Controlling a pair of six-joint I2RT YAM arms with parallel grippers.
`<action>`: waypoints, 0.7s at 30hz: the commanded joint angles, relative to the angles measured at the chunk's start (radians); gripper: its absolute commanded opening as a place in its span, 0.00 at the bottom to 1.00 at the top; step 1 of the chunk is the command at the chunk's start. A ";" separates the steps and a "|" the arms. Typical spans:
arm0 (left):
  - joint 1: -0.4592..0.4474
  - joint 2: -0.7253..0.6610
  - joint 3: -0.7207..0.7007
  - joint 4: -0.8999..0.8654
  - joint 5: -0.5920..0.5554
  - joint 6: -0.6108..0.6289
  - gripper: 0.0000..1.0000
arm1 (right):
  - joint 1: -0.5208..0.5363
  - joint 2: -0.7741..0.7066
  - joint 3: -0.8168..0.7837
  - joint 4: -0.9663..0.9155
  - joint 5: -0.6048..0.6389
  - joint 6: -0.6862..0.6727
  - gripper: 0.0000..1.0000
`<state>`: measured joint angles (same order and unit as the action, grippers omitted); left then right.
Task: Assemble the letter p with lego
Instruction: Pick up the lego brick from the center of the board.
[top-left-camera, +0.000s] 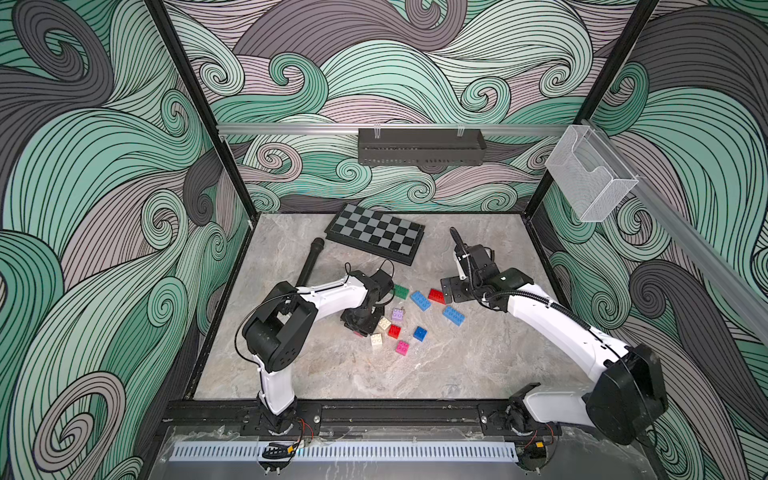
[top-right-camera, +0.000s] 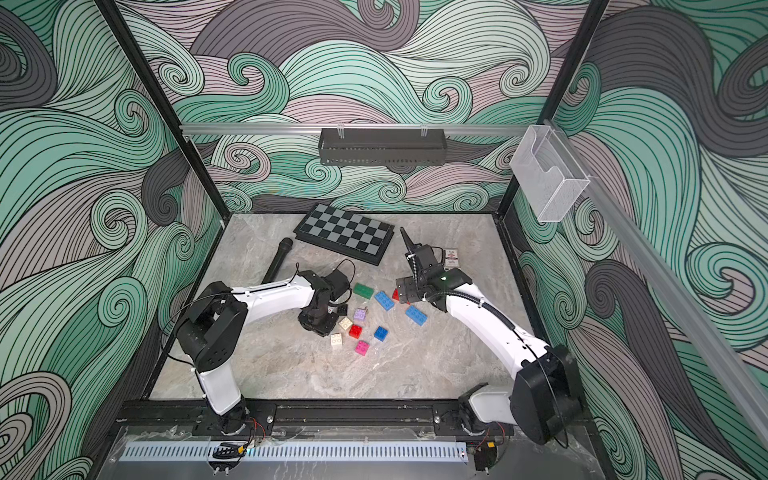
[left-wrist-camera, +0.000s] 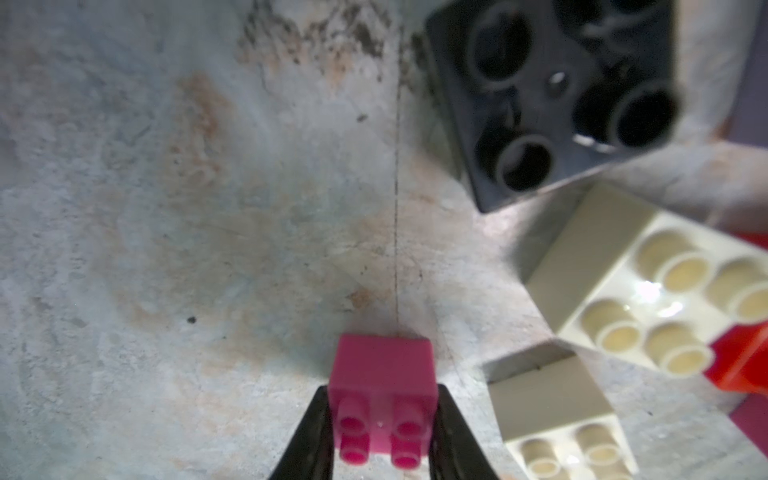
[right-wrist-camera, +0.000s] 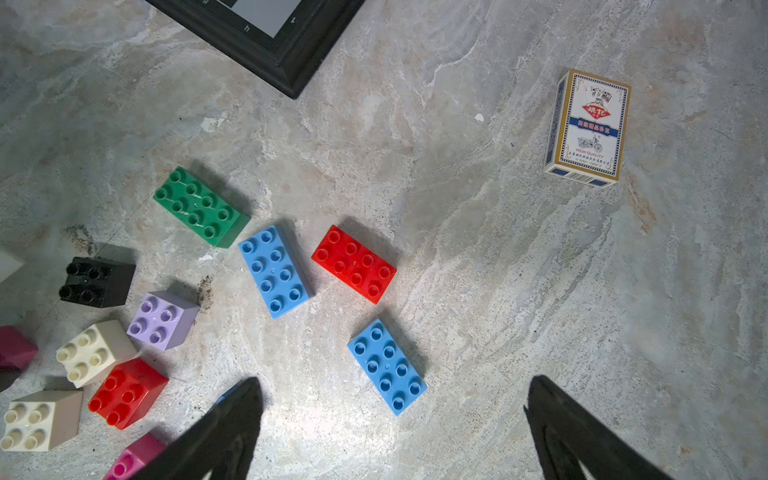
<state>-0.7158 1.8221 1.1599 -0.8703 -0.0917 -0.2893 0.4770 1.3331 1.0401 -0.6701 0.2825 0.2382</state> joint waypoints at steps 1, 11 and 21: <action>-0.005 -0.048 0.033 -0.021 -0.032 -0.054 0.27 | 0.004 0.010 0.004 -0.020 0.021 -0.007 0.99; -0.003 -0.056 0.207 -0.039 0.009 -0.240 0.24 | 0.003 0.033 0.057 -0.110 0.012 -0.012 0.99; -0.002 0.051 0.290 -0.015 0.020 -0.299 0.22 | 0.002 0.005 0.034 -0.146 -0.019 -0.004 0.99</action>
<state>-0.7158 1.8286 1.4113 -0.8871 -0.0875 -0.5476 0.4774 1.3643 1.0702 -0.7856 0.2794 0.2237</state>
